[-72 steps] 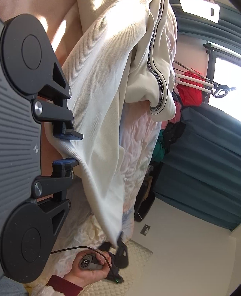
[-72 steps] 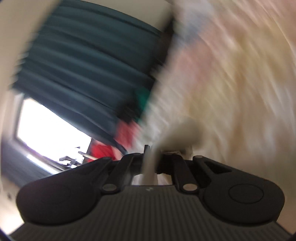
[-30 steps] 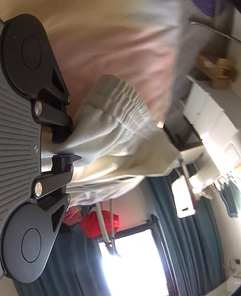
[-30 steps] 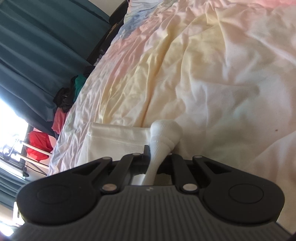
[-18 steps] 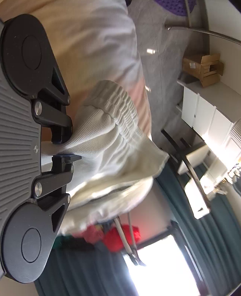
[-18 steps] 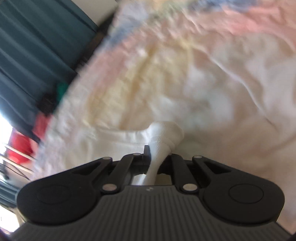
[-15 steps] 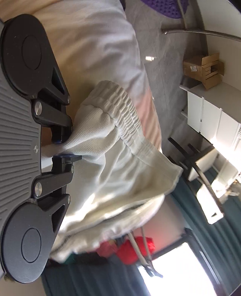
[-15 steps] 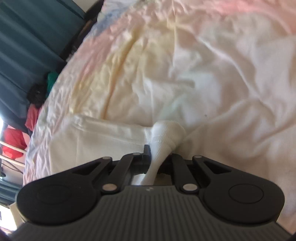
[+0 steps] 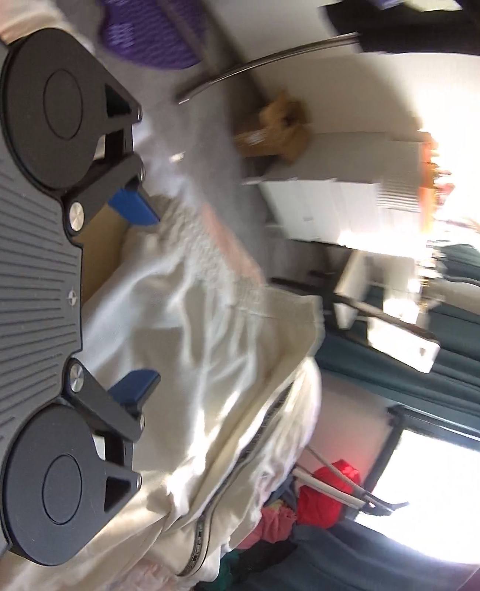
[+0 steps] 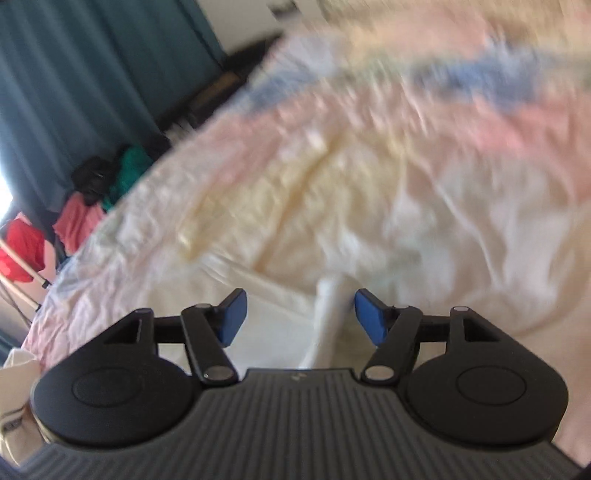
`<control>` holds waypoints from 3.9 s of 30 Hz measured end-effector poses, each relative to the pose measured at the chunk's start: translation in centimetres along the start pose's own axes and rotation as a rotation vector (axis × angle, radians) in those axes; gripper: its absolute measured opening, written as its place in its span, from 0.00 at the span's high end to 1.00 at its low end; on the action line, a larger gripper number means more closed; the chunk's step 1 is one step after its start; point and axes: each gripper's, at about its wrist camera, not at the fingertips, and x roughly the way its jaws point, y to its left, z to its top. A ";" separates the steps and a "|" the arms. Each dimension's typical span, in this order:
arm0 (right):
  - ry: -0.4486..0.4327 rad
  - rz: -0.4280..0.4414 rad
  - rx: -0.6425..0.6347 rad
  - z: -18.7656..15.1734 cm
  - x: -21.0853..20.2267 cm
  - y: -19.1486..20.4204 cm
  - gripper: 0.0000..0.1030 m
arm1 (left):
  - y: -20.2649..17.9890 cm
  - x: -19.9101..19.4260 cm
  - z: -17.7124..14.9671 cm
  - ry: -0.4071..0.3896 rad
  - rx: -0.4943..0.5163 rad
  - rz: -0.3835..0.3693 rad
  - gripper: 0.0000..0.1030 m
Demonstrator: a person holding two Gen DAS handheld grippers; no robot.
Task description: Fold clothes
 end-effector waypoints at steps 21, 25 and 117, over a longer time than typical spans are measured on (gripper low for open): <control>0.132 0.314 -0.247 -8.7 -4.3 12.2 0.34 | -43.5 7.8 -6.4 -0.262 0.992 -0.320 0.03; 0.124 0.289 -0.219 -9.1 -1.7 12.4 0.34 | -50.1 12.8 -7.7 -0.302 1.103 -0.252 0.03; -0.059 0.555 -0.534 -13.3 2.4 45.2 0.82 | -19.0 9.9 -3.9 -0.056 -0.039 -0.366 0.19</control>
